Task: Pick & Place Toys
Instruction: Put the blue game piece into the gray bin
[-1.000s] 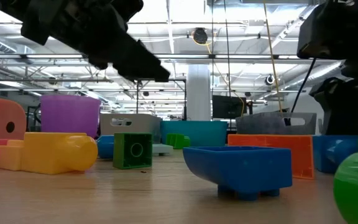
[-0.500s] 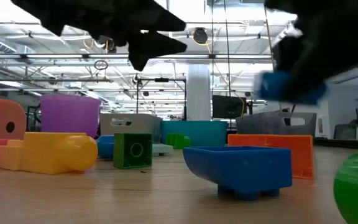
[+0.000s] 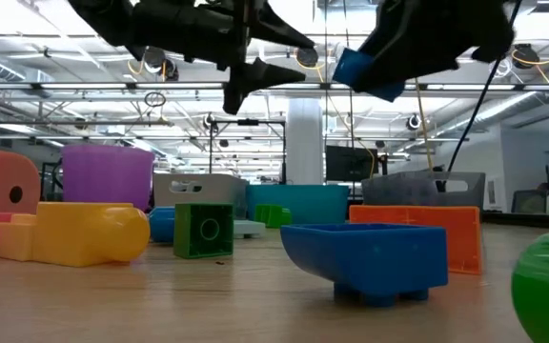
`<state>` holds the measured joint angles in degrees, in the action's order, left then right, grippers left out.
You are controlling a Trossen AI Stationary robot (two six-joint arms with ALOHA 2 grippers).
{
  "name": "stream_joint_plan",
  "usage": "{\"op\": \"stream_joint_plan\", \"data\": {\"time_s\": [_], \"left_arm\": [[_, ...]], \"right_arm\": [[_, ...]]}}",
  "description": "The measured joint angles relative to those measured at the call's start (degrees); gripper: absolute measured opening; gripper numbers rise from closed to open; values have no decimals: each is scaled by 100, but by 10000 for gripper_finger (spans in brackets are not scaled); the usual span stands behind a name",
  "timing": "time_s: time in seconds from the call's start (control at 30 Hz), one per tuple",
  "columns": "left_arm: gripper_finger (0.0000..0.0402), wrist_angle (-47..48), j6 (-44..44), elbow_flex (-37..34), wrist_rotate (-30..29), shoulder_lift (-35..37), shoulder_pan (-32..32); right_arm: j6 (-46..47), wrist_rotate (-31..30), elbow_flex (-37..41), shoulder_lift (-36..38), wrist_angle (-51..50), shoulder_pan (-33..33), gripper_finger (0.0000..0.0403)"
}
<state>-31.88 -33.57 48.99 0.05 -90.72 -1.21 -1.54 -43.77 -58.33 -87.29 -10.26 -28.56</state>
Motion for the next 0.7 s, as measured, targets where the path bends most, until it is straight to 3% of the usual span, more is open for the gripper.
{"op": "stream_joint_plan", "data": {"time_s": [0.7], "left_arm": [[209,-257,48,9,-461,-2,166]], "right_arm": [[-1690,-17,0,-2,1245,889,267]]}}
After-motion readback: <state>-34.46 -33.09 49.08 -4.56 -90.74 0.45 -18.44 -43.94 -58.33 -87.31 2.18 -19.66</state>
